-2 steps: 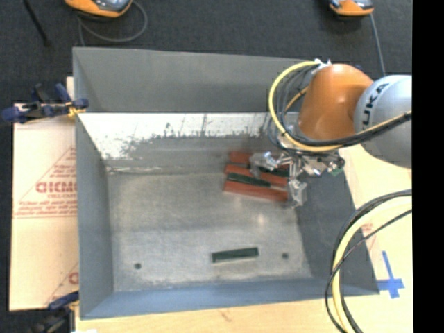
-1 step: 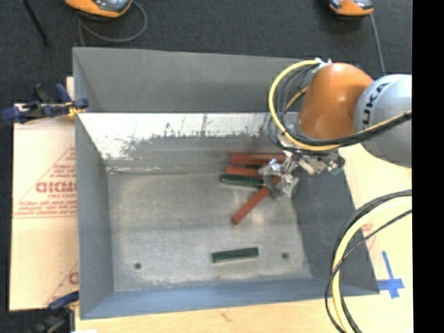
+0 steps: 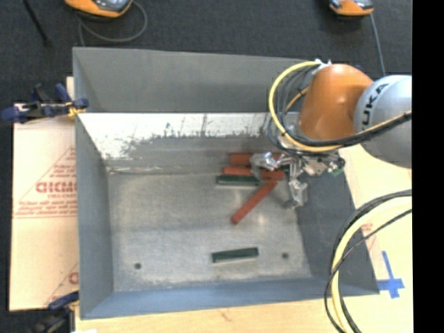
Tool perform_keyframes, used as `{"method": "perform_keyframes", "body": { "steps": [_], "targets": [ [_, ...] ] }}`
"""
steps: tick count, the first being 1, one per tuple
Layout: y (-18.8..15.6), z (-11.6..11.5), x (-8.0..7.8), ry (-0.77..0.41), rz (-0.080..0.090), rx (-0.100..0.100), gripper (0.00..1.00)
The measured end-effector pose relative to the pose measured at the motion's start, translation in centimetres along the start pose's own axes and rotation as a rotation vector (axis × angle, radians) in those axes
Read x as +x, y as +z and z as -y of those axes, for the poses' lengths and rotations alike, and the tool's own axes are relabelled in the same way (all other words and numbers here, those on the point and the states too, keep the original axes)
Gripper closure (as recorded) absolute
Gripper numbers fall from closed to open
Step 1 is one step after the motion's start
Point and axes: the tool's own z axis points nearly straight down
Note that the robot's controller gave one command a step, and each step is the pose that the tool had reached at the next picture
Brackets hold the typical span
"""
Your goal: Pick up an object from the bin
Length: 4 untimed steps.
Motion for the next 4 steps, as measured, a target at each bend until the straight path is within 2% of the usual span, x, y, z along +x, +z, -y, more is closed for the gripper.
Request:
{"method": "perform_keyframes", "body": {
  "steps": [1, 2, 3, 4],
  "targets": [
    [-0.2, 0.0, -0.2, 0.002, 0.006, 0.003, 1.00],
    [0.0, 0.0, 0.0, 0.002, 0.001, 0.000, 0.00],
    [0.2, -5.4, -1.7, -0.344, -0.002, -0.001, 0.00],
    [0.2, -5.4, -1.6, -0.341, -0.001, -0.002, 1.00]
  ]
}}
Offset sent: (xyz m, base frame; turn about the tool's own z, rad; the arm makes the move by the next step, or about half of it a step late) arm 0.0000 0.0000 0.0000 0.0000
